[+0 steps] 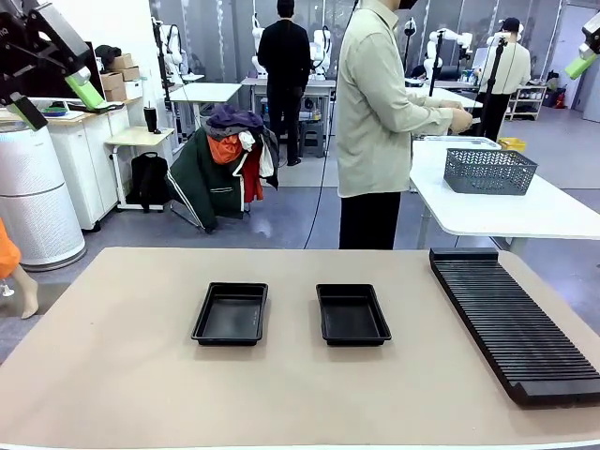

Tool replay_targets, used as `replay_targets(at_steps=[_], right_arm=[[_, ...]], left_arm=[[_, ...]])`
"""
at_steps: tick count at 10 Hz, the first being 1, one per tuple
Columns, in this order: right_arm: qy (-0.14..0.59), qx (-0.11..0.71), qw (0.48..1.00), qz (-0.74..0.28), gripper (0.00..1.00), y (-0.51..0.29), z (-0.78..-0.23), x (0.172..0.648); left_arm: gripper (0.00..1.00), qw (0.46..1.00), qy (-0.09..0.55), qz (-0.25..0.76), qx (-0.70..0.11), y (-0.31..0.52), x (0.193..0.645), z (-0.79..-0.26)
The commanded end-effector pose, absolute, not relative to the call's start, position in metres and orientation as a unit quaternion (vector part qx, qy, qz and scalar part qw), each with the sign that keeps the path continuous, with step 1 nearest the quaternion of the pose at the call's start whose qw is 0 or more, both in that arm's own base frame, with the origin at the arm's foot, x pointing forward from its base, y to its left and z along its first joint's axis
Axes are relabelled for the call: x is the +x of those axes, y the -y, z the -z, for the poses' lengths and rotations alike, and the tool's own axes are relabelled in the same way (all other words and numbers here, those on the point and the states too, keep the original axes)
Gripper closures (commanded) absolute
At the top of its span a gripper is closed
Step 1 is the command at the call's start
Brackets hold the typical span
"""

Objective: Inspect and transfer BCBs to ESD trays.
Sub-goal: Pick up the Blank PCB from the PCB Rack and place it in the left ESD tray.

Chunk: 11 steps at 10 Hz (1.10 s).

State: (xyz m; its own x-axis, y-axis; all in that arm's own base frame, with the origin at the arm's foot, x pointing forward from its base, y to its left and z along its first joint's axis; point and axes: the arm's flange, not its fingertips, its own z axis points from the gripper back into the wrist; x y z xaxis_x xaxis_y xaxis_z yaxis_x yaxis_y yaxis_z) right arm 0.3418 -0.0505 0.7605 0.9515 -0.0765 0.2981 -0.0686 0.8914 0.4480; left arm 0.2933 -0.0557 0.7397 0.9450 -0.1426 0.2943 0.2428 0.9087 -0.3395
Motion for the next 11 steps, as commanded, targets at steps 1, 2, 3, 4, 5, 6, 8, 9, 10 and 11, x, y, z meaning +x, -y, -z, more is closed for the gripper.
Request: replay_targets(at_steps=[1, 2, 3, 4, 5, 6, 8, 9, 10, 11], right_arm=[[0.168, 0.208, 0.964, -0.006, 0.0, 0.047, -0.765, 0.341], [0.169, 0.207, 0.964, -0.007, 0.0, 0.046, -0.766, 0.341], [0.171, 0.209, 0.963, -0.008, 0.0, 0.048, -0.767, 0.342], [0.175, 0.205, 0.963, -0.003, 0.0, 0.05, -0.768, 0.342], [0.175, 0.206, 0.963, -0.004, 0.0, 0.051, -0.768, 0.341], [0.174, 0.204, 0.963, 0.0, 0.0, 0.053, -0.766, 0.341], [0.173, 0.199, 0.965, 0.003, 0.0, 0.057, -0.764, 0.342], [0.17, 0.191, 0.967, 0.002, 0.0, 0.057, -0.763, 0.343], [0.169, 0.186, 0.968, 0.002, 0.0, 0.056, -0.763, 0.343], [0.169, 0.179, 0.969, 0.002, 0.0, 0.055, -0.764, 0.343]], left_arm=[[0.0, 0.972, 0.142, 0.061, -0.176, 0.057, 0.288, -0.748], [0.0, 0.973, 0.143, 0.056, -0.172, 0.06, 0.287, -0.752], [0.0, 0.974, 0.144, 0.052, -0.167, 0.061, 0.287, -0.756], [0.0, 0.974, 0.154, 0.037, -0.159, 0.062, 0.287, -0.761], [0.0, 0.976, 0.151, 0.036, -0.154, 0.062, 0.287, -0.763], [0.0, 0.977, 0.15, 0.031, -0.15, 0.063, 0.287, -0.765], [0.0, 0.978, 0.15, 0.025, -0.14, 0.063, 0.287, -0.768], [0.0, 0.981, 0.148, 0.025, -0.126, 0.064, 0.287, -0.77], [0.0, 0.981, 0.15, 0.034, -0.117, 0.066, 0.288, -0.771], [0.0, 0.981, 0.151, 0.038, -0.112, 0.067, 0.288, -0.773]])
